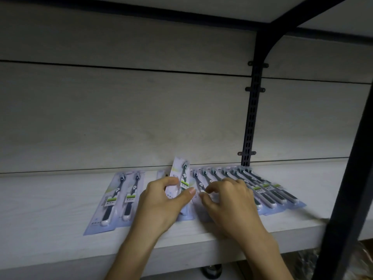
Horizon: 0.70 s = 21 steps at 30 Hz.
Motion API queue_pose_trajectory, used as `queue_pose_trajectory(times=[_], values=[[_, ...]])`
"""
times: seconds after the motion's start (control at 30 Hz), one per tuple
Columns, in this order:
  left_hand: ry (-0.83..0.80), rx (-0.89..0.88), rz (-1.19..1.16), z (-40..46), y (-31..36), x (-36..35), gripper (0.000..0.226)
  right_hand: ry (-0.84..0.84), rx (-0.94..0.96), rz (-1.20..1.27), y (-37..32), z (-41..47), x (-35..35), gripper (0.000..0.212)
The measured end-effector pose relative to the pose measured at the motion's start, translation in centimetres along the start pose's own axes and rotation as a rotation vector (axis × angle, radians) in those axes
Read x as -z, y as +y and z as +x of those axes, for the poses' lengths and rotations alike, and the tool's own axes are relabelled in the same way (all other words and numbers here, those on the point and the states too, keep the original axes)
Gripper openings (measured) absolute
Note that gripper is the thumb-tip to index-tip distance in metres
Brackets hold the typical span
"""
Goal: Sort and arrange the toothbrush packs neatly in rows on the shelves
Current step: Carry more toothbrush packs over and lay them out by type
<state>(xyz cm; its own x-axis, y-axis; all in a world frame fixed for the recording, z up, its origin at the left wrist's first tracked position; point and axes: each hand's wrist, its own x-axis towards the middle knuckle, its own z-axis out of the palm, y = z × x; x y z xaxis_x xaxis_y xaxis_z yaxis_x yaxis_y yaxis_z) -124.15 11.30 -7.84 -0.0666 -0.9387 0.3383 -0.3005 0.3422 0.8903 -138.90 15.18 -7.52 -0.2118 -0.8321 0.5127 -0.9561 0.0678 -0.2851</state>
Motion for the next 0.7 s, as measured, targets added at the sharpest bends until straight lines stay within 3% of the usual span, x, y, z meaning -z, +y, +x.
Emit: queue_pose_trajectory(times=[0.17, 0.5, 0.7], values=[[0.004, -0.084, 0.161, -0.3, 1.0, -1.2, 0.05, 0.02, -0.008, 0.022, 0.9, 0.0, -0.1, 0.033], [-0.121, -0.169, 0.534, -0.1, 0.6, -2.5, 0.023, 0.069, 0.022, 0.093, 2.8, 0.0, -0.4, 0.025], [-0.13, -0.137, 0.536, 0.3, 0.9, -2.7, 0.029, 0.078, 0.018, 0.116, 3.6, 0.2, -0.7, 0.025]])
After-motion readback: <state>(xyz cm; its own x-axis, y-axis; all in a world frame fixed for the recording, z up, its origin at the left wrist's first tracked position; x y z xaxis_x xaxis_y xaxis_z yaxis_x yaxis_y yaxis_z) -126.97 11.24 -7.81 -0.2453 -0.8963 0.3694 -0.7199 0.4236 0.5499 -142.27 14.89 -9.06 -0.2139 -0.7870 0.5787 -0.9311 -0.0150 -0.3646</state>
